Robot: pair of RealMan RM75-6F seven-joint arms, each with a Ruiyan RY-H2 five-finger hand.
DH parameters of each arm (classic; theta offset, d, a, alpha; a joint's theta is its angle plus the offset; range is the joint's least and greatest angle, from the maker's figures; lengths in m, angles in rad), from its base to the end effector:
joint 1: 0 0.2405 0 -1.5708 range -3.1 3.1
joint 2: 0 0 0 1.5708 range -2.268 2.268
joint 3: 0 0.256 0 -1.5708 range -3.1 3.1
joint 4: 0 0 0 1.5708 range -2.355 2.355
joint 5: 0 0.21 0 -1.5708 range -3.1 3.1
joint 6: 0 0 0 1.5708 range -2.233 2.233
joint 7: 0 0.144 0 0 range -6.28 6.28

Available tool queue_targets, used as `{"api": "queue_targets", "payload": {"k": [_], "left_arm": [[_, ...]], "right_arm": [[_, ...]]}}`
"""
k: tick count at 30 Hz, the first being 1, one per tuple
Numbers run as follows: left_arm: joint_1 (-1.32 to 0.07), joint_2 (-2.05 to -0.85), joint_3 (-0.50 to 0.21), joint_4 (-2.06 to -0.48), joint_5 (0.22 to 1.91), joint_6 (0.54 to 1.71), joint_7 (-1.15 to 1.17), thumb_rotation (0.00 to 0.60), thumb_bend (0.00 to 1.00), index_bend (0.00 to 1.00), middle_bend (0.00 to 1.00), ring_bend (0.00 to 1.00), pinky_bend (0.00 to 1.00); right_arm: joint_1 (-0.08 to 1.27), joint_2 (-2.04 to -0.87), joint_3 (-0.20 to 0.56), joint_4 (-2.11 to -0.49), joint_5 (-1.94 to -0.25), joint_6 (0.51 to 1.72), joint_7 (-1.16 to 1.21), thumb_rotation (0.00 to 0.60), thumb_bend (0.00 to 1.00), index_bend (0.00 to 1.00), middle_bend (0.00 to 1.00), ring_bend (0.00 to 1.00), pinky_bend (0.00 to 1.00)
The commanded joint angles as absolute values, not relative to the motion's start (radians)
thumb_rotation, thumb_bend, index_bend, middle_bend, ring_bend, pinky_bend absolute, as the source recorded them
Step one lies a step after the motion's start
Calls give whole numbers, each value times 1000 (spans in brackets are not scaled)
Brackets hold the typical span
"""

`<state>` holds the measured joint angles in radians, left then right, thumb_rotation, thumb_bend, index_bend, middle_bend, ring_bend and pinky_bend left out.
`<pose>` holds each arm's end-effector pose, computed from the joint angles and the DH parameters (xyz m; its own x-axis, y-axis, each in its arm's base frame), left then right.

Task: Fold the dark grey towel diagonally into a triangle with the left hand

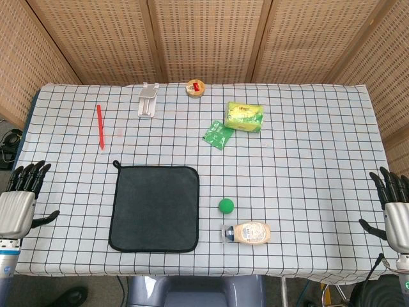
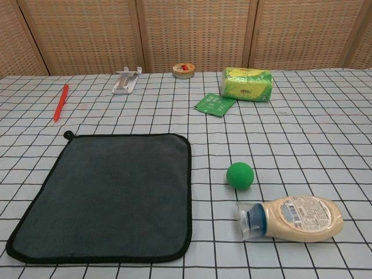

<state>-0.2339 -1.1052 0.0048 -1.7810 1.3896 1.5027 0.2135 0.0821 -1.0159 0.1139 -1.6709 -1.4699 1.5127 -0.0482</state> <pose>-0.2687 0.2082 0.1487 0.4494 0.0043 0.8933 0.8925 -0.0462 -0.4487 -0.3024 -0.1924 0.2006 0.4704 0.0900 0.8779 -0.8821 0.0191 0.4707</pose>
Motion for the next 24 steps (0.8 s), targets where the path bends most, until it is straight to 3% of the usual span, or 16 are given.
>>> {"api": "queue_targets", "payload": {"k": [1, 4, 11, 13, 15, 18, 24], "left_arm": [[-252, -1106, -8, -1797, 1392, 1468, 229, 600, 0, 0, 0, 0, 0], [-293, -1104, -30, -1814, 1390, 1413, 263, 600, 0, 0, 0, 0, 0], [-505, -1132, -141, -1844, 1267, 1126, 356, 600, 6, 12, 0, 0, 0], [-597, -1175, -180, -1799, 1207, 1031, 438, 600, 69, 74, 0, 0, 0], [-663, -1224, -208, -1751, 1160, 967, 474, 600, 228, 159, 0, 0, 0], [-751, -1300, -237, -1674, 1098, 882, 498, 600, 380, 225, 0, 0, 0], [-911, -1470, -256, -1472, 1017, 749, 545, 600, 398, 295, 0, 0, 0]], "right_arm": [[80, -1014, 114, -1670, -1471, 1518, -44, 600, 0, 71, 0, 0, 0], [77, -1011, 114, -1669, -1472, 1523, -39, 600, 0, 72, 0, 0, 0], [72, -1002, 117, -1675, -1474, 1531, -22, 600, 0, 82, 0, 0, 0], [71, -1000, 118, -1677, -1474, 1535, -18, 600, 0, 83, 0, 0, 0], [71, -998, 119, -1677, -1472, 1535, -17, 600, 0, 85, 0, 0, 0], [71, -998, 122, -1675, -1464, 1532, -15, 600, 0, 88, 0, 0, 0], [79, -1002, 129, -1662, -1441, 1512, -13, 600, 0, 94, 0, 0, 0]]}}
